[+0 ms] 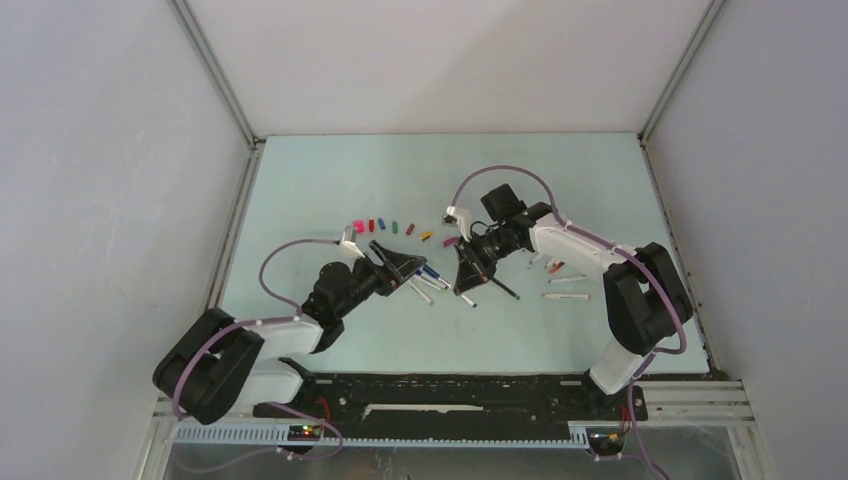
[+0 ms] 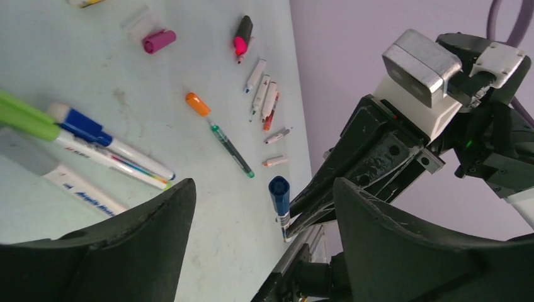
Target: Open the pen caps
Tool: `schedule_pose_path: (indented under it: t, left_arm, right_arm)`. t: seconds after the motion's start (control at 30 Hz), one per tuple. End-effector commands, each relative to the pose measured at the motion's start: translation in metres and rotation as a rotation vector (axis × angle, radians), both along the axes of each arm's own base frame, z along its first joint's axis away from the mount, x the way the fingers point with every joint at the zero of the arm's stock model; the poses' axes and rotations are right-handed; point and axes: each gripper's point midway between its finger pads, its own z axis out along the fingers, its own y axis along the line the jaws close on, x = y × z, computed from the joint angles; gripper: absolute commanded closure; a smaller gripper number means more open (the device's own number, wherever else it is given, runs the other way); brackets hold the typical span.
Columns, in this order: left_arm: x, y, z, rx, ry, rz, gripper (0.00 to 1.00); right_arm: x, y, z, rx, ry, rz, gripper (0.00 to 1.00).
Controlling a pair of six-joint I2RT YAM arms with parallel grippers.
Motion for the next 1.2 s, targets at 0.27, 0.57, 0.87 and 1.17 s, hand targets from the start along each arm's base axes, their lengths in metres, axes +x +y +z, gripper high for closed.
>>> schedule_pose_path:
  t: [0.27, 0.57, 0.87, 1.17]
  left_arm:
    - [0.018, -0.035, 0.038, -0.085, -0.053, 0.029, 0.34]
    - [0.016, -0.05, 0.035, -0.064, -0.038, 0.004, 0.65]
    - [0.013, -0.061, 0.033, -0.05, -0.034, -0.037, 1.0]
    - [0.014, -0.066, 0.043, -0.083, -0.062, -0.036, 1.0]
  right_arm:
    - [0.004, 0.012, 0.029, 0.103, 0.015, -0.005, 1.0]
    - [0.007, 0.012, 0.028, 0.1, 0.017, -0.018, 1.0]
    - [0.014, 0.01, 0.029, 0.098, 0.018, -0.048, 0.9]
    - [0.014, 0.012, 0.026, 0.089, 0.018, -0.052, 0.66]
